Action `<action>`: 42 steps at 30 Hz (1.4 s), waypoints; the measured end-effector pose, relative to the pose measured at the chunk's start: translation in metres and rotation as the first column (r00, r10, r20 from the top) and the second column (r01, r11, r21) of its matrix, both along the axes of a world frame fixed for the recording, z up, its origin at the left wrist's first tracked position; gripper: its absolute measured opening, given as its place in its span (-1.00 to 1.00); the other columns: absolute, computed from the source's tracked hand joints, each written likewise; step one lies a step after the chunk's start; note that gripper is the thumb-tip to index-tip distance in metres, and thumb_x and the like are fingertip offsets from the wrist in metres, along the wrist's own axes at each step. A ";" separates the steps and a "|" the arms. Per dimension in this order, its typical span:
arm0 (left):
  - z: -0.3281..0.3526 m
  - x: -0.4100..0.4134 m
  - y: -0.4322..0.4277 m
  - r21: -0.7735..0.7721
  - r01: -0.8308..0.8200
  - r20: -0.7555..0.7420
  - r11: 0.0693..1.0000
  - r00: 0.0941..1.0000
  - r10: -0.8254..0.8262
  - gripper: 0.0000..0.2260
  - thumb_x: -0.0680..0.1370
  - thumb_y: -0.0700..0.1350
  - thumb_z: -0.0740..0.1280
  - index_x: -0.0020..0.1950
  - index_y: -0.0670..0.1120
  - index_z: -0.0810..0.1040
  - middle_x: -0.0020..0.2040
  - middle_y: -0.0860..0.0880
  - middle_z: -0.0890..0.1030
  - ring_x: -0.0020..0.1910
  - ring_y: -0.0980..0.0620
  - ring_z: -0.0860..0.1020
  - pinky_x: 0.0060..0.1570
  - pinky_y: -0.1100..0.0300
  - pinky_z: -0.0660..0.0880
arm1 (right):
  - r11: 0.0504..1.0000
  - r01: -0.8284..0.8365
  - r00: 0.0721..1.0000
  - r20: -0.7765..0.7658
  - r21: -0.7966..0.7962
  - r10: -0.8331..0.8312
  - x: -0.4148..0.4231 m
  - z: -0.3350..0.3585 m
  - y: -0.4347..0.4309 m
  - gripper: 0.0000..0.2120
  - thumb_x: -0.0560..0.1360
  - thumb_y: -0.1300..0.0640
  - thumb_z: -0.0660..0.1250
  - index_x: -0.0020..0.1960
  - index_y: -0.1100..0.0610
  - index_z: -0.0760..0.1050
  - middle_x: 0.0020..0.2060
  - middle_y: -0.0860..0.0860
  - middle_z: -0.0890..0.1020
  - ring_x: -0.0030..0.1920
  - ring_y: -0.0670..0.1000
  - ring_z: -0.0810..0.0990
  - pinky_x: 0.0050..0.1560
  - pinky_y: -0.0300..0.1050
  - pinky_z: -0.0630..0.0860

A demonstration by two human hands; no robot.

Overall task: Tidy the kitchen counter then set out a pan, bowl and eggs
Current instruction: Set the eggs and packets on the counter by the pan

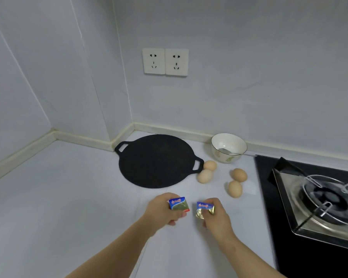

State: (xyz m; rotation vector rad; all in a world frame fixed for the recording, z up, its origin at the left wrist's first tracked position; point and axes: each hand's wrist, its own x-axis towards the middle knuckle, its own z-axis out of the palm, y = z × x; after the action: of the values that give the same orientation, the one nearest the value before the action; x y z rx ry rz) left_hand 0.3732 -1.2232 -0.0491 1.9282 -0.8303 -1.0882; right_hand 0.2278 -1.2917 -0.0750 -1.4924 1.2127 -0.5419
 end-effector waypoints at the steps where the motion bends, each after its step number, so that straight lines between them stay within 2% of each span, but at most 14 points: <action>1: -0.002 -0.006 -0.006 -0.007 0.006 -0.042 1.000 0.999 -0.007 -0.70 0.40 -0.22 0.48 0.09 -0.07 0.53 -0.16 -0.01 0.58 -0.28 0.11 0.54 -0.36 0.36 0.51 | 0.999 0.031 0.999 0.006 0.008 -0.031 -0.008 0.000 -0.005 -0.82 0.47 0.33 0.21 -0.14 0.05 0.41 -0.30 0.05 0.54 -0.34 0.04 0.45 -0.29 -0.16 0.38; 8: -0.016 -0.042 -0.048 0.020 0.019 -0.174 1.000 0.985 -0.015 -0.82 0.55 -0.28 0.27 0.10 -0.06 0.51 -0.13 -0.04 0.54 -0.26 0.10 0.49 -0.27 0.31 0.51 | 0.970 0.242 0.970 0.015 0.041 -0.242 -0.053 -0.009 -0.034 -0.82 0.49 0.31 0.21 -0.04 0.04 0.43 -0.24 0.03 0.57 -0.28 0.04 0.50 -0.27 -0.20 0.41; 11: -0.024 -0.047 -0.060 0.047 -0.043 -0.096 0.998 0.994 0.047 -0.86 0.54 -0.28 0.27 0.03 -0.08 0.43 -0.07 -0.10 0.53 -0.32 0.08 0.47 -0.28 0.28 0.47 | 0.947 0.315 0.948 0.019 0.065 -0.317 -0.061 -0.012 -0.043 -0.87 0.49 0.29 0.25 -0.08 0.08 0.39 -0.16 0.08 0.59 -0.25 0.07 0.53 -0.30 -0.20 0.43; 16: -0.031 -0.045 -0.073 0.090 -0.065 0.103 0.994 0.993 0.055 -0.92 0.53 -0.18 0.31 -0.04 -0.08 0.42 -0.22 0.00 0.52 -0.34 0.13 0.48 -0.26 0.28 0.49 | 0.946 0.307 0.952 -0.011 0.105 -0.307 -0.060 -0.013 -0.056 -0.85 0.46 0.29 0.30 -0.17 0.08 0.40 -0.20 0.06 0.58 -0.34 0.03 0.52 -0.32 -0.21 0.43; 18: -0.031 -0.044 -0.076 0.100 -0.066 0.162 0.993 0.986 0.049 -0.89 0.52 -0.17 0.33 0.02 -0.09 0.45 -0.09 -0.05 0.56 -0.30 0.12 0.51 -0.32 0.34 0.46 | 0.947 0.309 0.951 -0.023 0.088 -0.309 -0.059 -0.013 -0.059 -0.88 0.46 0.30 0.30 -0.17 0.11 0.43 -0.23 0.06 0.57 -0.38 0.01 0.50 -0.30 -0.19 0.43; 20: -0.031 -0.045 -0.079 0.113 -0.063 0.234 0.992 0.972 0.034 -0.80 0.53 -0.16 0.33 0.13 -0.10 0.46 0.10 -0.10 0.53 -0.10 0.03 0.56 -0.19 0.29 0.50 | 0.949 0.314 0.948 -0.058 0.037 -0.312 -0.058 -0.016 -0.061 -0.93 0.46 0.29 0.31 -0.14 0.15 0.45 -0.22 0.07 0.58 -0.38 0.01 0.50 -0.32 -0.20 0.42; 22: -0.030 -0.048 -0.077 0.141 -0.011 0.409 0.990 0.911 -0.048 -0.67 0.55 -0.09 0.31 0.30 -0.07 0.37 0.23 -0.09 0.39 0.06 0.00 0.49 0.00 0.27 0.46 | 0.943 0.334 0.940 -0.077 0.005 -0.332 -0.057 -0.018 -0.060 -0.89 0.44 0.26 0.34 -0.07 0.14 0.44 -0.12 0.09 0.57 -0.30 0.05 0.54 -0.30 -0.16 0.48; 24: -0.029 -0.051 -0.071 0.178 0.043 0.641 0.983 0.753 -0.149 -0.55 0.57 0.03 0.26 0.41 0.00 0.22 0.29 -0.06 0.29 0.17 0.02 0.39 0.10 0.26 0.41 | 0.946 0.322 0.942 -0.092 -0.032 -0.324 -0.055 -0.018 -0.057 -0.78 0.42 0.21 0.36 -0.01 0.05 0.37 -0.03 0.04 0.47 -0.19 0.06 0.54 -0.16 -0.04 0.53; 26: -0.031 -0.055 -0.063 0.115 0.093 0.802 0.989 0.578 -0.148 -0.52 0.54 0.10 0.28 0.42 0.03 0.24 0.30 -0.04 0.30 0.20 0.01 0.38 0.10 0.21 0.42 | 0.965 0.233 0.956 -0.154 -0.124 -0.250 -0.057 -0.015 -0.052 -0.75 0.43 0.16 0.35 0.00 -0.08 0.34 0.00 -0.07 0.35 -0.16 0.00 0.53 -0.15 -0.09 0.47; 28: -0.036 -0.055 -0.057 -0.023 0.235 0.900 0.972 0.428 -0.082 -0.54 0.33 0.07 0.51 0.18 0.03 0.52 0.16 -0.03 0.49 0.07 -0.01 0.51 -0.10 0.17 0.53 | 0.968 0.079 0.958 -0.250 -0.236 -0.139 -0.059 -0.013 -0.047 -0.72 0.42 0.13 0.33 -0.06 -0.23 0.34 0.03 -0.19 0.29 -0.13 -0.07 0.55 -0.23 -0.19 0.38; 30: -0.044 -0.054 -0.053 -0.015 0.368 0.937 0.930 0.329 -0.115 -0.57 0.12 0.04 0.61 -0.06 0.07 0.62 0.04 0.00 0.59 0.00 0.00 0.48 -0.24 0.18 0.56 | 0.953 -0.059 0.948 -0.316 -0.298 -0.040 -0.062 -0.014 -0.046 -0.70 0.40 0.14 0.31 -0.07 -0.28 0.41 0.07 -0.29 0.26 -0.08 -0.14 0.54 -0.27 -0.24 0.36; 33: -0.048 -0.051 -0.053 0.020 0.436 0.937 0.900 0.305 -0.169 -0.57 0.02 -0.02 0.63 -0.17 0.11 0.63 -0.05 0.09 0.63 -0.01 0.07 0.39 -0.25 0.26 0.54 | 0.939 -0.129 0.925 -0.379 -0.317 -0.001 -0.063 -0.017 -0.050 -0.72 0.41 0.15 0.29 0.06 -0.12 0.54 0.09 -0.33 0.30 0.00 -0.14 0.53 -0.20 -0.23 0.42; 37: -0.051 -0.049 -0.056 0.106 0.443 0.917 0.890 0.302 -0.259 -0.46 -0.16 -0.17 0.62 -0.24 0.11 0.64 -0.17 0.15 0.63 -0.18 0.11 0.61 -0.33 0.32 0.53 | 0.931 -0.068 0.917 -0.391 -0.358 -0.083 -0.064 -0.021 -0.051 -0.76 0.49 0.13 0.26 0.10 -0.07 0.56 0.14 -0.21 0.41 -0.07 -0.10 0.55 -0.21 -0.22 0.44; 42: -0.047 -0.051 -0.057 0.115 0.446 0.896 0.887 0.339 -0.287 -0.43 -0.16 -0.21 0.62 -0.21 0.08 0.67 -0.15 0.13 0.65 -0.21 0.08 0.64 -0.32 0.29 0.55 | 0.912 -0.076 0.890 -0.439 -0.404 -0.120 -0.070 -0.020 -0.051 -0.77 0.52 0.10 0.22 0.14 -0.04 0.54 0.17 -0.18 0.42 -0.10 -0.09 0.52 -0.21 -0.21 0.44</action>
State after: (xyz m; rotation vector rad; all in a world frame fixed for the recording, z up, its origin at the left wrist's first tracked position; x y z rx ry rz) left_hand 0.3225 -1.2805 -0.0961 2.1863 -1.9744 -0.0252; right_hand 0.1575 -1.3426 -0.0948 -2.0513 1.5455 -0.4957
